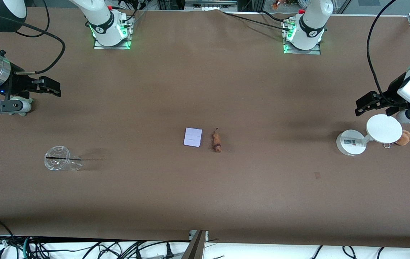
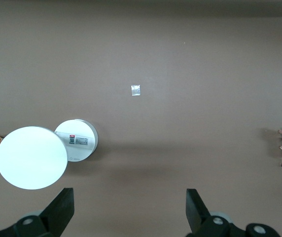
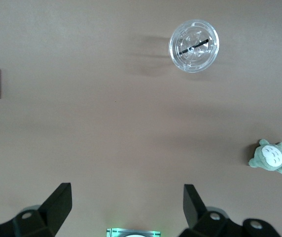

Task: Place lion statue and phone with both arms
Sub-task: 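Move the left gripper from rest toward the brown lion statue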

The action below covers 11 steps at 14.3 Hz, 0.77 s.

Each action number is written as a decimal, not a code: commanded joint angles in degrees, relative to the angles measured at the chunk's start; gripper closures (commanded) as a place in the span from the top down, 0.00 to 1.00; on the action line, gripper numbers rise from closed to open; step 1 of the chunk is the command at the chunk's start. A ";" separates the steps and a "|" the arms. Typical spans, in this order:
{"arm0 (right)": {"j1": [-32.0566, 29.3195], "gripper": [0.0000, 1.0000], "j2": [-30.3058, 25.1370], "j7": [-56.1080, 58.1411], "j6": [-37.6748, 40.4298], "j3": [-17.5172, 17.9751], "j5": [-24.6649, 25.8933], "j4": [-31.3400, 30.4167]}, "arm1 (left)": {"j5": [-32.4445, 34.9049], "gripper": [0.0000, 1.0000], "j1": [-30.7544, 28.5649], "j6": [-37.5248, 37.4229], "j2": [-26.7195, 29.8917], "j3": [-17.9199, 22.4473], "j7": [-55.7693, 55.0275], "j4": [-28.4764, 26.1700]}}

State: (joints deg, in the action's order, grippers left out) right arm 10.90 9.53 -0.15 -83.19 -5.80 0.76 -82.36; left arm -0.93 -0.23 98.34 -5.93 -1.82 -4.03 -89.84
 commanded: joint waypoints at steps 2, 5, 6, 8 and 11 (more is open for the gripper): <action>0.09 1.00 -0.39 -0.21 0.04 0.17 0.56 -0.26 | -1.26 1.00 -0.57 -1.31 -0.04 -0.64 1.14 1.85; 0.09 1.00 -0.39 0.06 -0.04 0.17 0.65 -0.26 | -4.08 1.00 -1.53 -1.22 -0.83 -0.29 1.57 2.04; -0.09 1.00 -0.39 0.32 -0.22 0.17 0.65 -0.17 | -3.91 1.00 -1.27 -1.31 -1.36 -0.64 1.74 2.04; -0.09 1.00 -0.39 0.32 -0.22 0.09 0.65 -0.17 | -4.08 1.00 -1.01 -1.22 -2.58 -0.82 1.22 2.39; 0.09 1.00 -0.30 0.41 -0.13 0.17 0.65 -0.17 | -3.82 1.00 0.83 -1.14 -3.38 -0.99 0.34 3.88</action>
State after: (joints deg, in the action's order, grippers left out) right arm 10.88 9.53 -0.14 -83.19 -5.80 0.76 -82.36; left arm -3.68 -0.58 98.17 -8.00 -2.64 -3.82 -89.03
